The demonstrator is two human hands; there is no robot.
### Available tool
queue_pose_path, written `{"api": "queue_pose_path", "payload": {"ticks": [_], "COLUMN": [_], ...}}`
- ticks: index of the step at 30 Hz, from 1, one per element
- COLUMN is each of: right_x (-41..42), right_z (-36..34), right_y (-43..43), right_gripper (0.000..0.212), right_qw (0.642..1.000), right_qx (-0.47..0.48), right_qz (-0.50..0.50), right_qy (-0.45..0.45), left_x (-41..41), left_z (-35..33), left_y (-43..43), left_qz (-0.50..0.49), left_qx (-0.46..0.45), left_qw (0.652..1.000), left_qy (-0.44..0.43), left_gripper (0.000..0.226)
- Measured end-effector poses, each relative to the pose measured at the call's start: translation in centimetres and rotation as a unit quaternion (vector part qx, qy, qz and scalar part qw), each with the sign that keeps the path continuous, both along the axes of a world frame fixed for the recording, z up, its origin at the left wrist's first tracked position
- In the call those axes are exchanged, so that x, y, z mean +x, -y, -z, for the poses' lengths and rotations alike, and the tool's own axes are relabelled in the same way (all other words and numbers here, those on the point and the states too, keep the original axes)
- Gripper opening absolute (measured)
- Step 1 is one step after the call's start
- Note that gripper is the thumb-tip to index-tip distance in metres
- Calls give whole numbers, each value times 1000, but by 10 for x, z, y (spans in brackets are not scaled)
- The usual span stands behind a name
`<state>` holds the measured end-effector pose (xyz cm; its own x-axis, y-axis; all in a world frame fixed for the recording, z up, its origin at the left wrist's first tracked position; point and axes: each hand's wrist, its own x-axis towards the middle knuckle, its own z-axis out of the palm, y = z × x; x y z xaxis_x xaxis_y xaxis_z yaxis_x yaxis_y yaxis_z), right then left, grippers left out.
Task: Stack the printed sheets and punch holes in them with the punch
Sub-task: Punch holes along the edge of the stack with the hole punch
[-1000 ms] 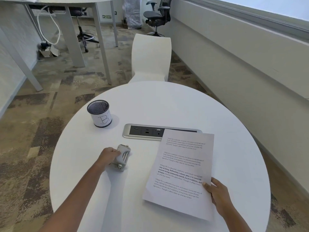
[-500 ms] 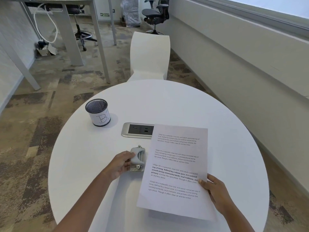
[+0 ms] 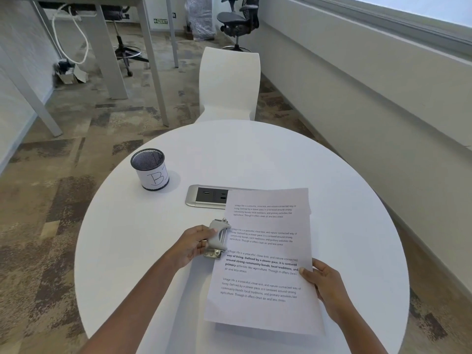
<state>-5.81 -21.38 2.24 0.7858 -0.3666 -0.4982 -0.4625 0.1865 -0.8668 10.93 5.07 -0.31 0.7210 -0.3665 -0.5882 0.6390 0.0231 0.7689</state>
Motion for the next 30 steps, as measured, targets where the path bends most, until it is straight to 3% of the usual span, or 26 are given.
{"api": "queue_pose_path", "payload": {"ticks": [7,14,30], "right_x": [-1,-4,-6], "right_z": [-2,-4,-3], "right_y": [-2,-1,2], "right_gripper": [23,22,22], "right_qw": [1000,1000,1000], "right_qx": [5,3,-1], "right_qz": [-6,10,28], "right_qy": [6,1,9], "left_x": [-2,-3,2], "left_z": [-3,-9,-20], "left_y": [6,8,17], "left_qz": [-6,5,13], "left_qx": [-7,-17,1], "left_qw": [1000,999,998], "left_qy": [-11,-45,-65], "left_gripper": [23,3,19]}}
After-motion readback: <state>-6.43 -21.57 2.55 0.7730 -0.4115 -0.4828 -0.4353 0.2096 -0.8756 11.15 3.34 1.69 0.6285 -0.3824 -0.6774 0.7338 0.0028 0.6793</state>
